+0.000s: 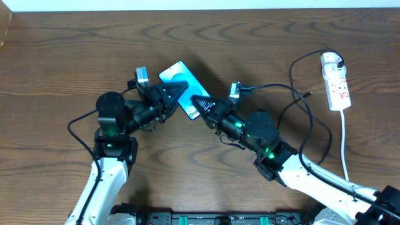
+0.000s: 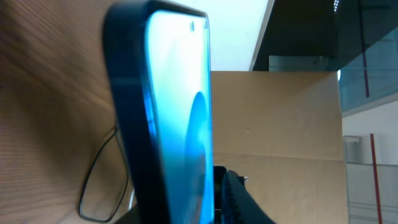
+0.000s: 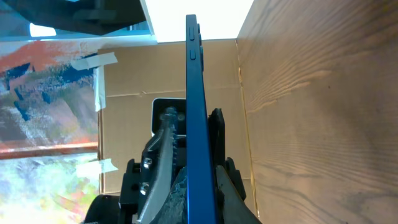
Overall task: Plug charger to phone and switch on socket
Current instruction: 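Grasp the phone's top edge with the left gripper, holding it upright, then open the right gripper and withdraw it right, leaving phone in left gripper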
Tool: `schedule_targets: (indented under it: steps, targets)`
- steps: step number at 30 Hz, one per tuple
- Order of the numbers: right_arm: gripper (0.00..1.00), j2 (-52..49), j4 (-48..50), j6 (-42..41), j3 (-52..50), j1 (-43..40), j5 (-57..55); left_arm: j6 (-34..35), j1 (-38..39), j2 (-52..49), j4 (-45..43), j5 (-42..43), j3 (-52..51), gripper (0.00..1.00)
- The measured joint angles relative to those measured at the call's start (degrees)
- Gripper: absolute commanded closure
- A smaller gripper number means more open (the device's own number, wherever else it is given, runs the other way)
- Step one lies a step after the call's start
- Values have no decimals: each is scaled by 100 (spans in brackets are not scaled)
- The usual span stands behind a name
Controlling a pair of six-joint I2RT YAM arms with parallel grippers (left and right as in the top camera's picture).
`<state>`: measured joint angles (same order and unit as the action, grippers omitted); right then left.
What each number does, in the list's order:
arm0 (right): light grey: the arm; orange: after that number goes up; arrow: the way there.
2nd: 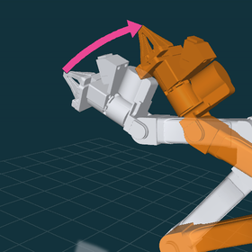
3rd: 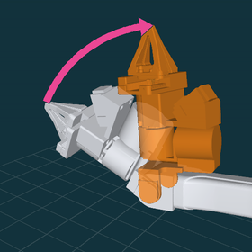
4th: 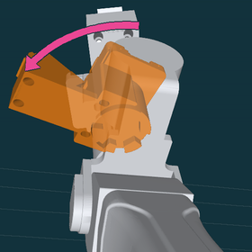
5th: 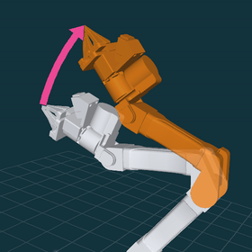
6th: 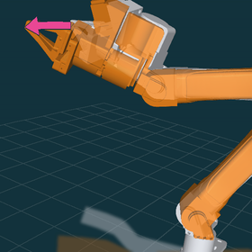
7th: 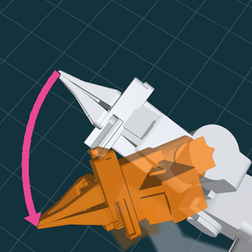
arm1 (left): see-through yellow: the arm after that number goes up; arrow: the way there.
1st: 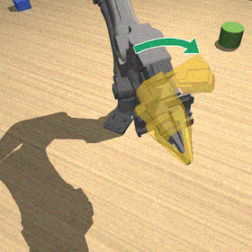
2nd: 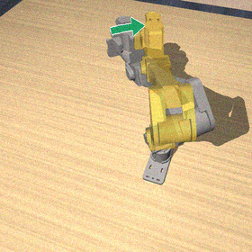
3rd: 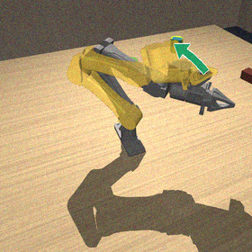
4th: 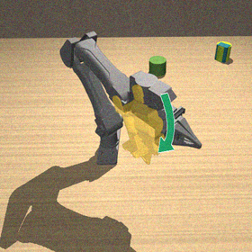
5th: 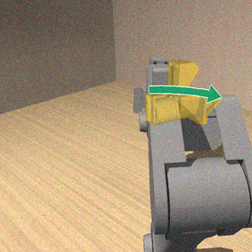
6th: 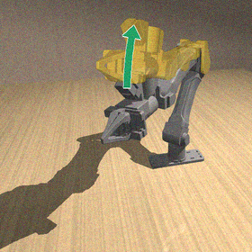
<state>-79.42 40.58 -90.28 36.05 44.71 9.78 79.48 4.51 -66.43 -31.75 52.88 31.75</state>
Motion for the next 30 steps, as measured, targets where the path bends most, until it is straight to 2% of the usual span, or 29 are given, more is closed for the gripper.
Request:
schedule_targets:
  steps: [5, 9, 17, 22, 25, 30]
  targets:
    - [99, 0, 15, -83, 4, -2, 4, 0, 22, -2, 17, 2, -24, 92]
    - [99, 0, 22, -448, 11, -2, 26, 28, 20, -2, -22, -4, -24, 92]
    - [64, -11, -105, -938, 11, 7, 708, -7, 96, -2, -68, 50, -24, 92]
    - [53, -7, -461, -975, 26, 24, 935, -55, 122, -2, -31, 81, -24, 93]
    - [52, 7, -715, -638, 68, 24, 931, -256, 122, -22, 31, 70, -24, 92]
    - [45, 17, -1145, 881, 87, 24, 813, -702, 129, -63, 501, -192, -28, 93]
